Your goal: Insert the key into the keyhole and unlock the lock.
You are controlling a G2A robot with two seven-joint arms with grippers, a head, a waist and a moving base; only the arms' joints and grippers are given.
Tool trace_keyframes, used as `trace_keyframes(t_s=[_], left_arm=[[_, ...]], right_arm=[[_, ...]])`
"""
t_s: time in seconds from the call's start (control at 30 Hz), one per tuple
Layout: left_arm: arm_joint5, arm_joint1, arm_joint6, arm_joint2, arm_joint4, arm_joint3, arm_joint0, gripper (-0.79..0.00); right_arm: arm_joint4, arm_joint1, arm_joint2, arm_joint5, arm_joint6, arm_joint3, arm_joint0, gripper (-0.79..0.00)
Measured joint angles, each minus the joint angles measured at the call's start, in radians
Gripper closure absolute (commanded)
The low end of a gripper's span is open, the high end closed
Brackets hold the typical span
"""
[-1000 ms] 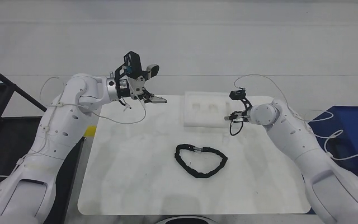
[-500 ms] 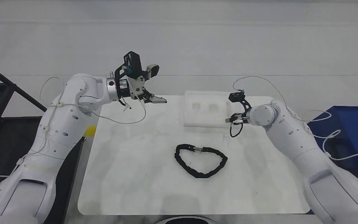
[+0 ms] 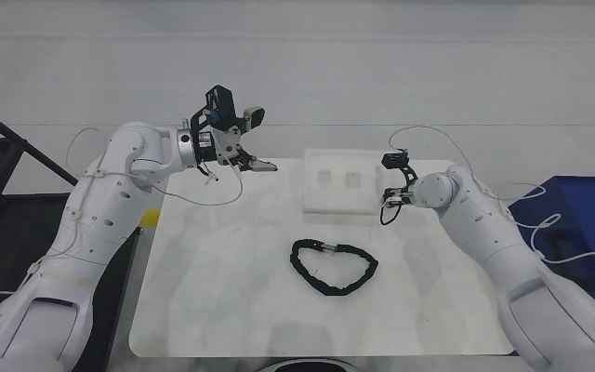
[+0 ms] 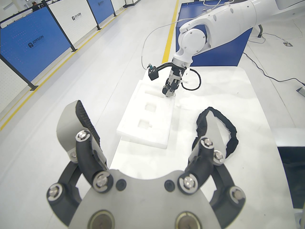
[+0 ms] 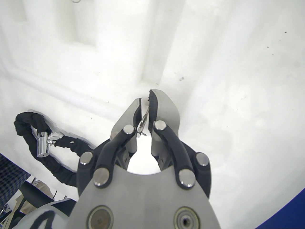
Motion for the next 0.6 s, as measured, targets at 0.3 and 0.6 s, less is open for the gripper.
trace_keyframes(t_s=[0.3, 0.6], left_arm=[[0.000, 0.000, 0.000, 0.000, 0.000, 0.000, 0.000, -0.785], [0.000, 0.000, 0.000, 0.000, 0.000, 0.000, 0.000, -0.785]], right_arm=[[-0.016, 0.001, 0.021, 0.026, 0.013, -0.037, 0.006, 0.000], [-0.083, 0.018, 0.045, 0.108, 0.067, -0.141, -0.007, 0.000]])
